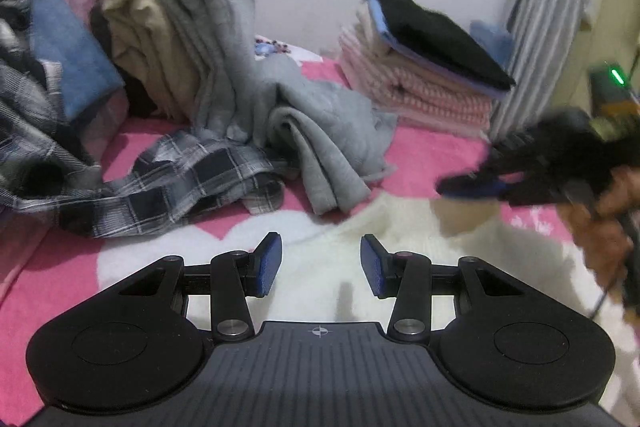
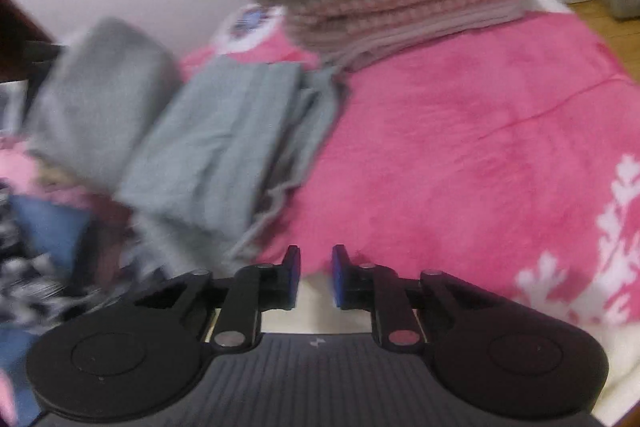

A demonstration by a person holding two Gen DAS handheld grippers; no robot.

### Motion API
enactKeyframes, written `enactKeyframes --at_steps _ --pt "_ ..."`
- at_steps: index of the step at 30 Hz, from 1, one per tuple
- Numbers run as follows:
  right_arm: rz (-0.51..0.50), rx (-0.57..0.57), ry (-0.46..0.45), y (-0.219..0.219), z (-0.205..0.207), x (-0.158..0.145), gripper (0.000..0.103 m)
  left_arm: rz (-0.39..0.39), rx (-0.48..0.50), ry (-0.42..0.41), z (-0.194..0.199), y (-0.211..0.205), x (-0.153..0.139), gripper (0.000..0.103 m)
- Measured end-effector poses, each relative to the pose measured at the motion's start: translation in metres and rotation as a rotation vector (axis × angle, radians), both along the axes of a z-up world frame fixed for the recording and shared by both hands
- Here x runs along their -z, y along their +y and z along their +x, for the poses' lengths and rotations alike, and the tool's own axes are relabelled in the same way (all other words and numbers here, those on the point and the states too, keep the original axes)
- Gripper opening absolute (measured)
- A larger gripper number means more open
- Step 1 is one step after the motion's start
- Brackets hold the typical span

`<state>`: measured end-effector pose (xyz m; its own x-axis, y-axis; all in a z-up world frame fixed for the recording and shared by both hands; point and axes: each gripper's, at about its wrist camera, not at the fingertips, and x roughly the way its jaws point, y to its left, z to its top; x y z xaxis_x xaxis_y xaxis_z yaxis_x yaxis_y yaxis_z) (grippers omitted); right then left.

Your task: Fold clothes

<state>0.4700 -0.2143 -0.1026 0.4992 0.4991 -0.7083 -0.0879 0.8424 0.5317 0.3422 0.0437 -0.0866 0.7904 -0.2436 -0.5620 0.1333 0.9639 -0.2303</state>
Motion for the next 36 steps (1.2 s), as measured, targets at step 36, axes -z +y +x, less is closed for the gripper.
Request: enactKeyframes --at_steps 36 --pt "-0.217 -0.258 0.000 0.061 0.002 0.003 0.018 -0.040 -0.102 0.033 0.021 0.015 0.005 0.042"
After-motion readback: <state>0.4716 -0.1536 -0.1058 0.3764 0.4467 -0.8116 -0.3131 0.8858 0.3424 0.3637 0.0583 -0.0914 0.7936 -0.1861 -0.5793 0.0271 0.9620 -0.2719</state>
